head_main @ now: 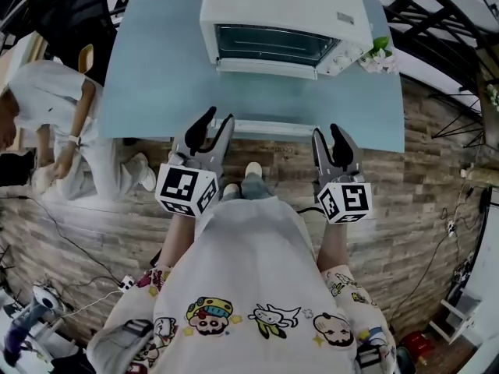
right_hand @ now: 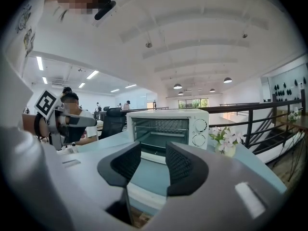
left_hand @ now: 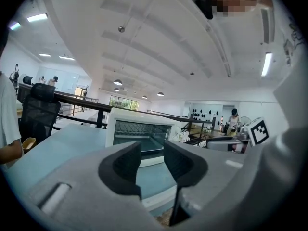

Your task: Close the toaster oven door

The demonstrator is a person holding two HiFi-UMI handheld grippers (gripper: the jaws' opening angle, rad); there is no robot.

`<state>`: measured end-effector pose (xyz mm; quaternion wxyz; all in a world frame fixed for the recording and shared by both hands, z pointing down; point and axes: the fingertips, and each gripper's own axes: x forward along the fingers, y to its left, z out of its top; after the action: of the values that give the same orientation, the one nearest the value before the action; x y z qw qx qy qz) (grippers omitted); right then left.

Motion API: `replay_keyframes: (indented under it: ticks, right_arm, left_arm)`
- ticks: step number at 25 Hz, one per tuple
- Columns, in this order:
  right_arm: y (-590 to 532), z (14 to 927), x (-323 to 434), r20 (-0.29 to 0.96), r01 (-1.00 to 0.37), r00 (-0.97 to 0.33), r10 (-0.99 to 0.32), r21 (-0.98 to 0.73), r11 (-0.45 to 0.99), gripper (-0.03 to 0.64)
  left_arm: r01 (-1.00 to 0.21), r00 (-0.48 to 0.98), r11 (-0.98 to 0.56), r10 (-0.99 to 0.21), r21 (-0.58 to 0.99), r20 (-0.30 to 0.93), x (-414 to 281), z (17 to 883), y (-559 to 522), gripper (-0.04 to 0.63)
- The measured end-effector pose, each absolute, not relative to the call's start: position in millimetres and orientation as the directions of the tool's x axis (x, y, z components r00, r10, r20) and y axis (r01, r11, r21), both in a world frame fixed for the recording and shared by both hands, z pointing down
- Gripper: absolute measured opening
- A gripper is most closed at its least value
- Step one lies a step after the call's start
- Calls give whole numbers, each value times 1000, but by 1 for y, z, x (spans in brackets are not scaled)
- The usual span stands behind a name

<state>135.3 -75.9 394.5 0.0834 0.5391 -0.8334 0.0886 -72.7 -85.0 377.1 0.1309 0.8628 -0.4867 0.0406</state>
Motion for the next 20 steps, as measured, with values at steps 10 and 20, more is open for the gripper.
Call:
replay_keyframes:
  ticks: [10, 20]
  right_arm:
    - [-119, 391, 155, 209, -898, -439, -874, -70, 434, 167]
    - [-120, 393, 162, 228, -910, -414, -881, -88, 405, 186]
  left_arm:
    - [-860, 508, -483, -840, 164, 192, -50, 375, -121, 140]
    - [-851, 523, -497, -830, 169, 194, -45, 371, -129, 140]
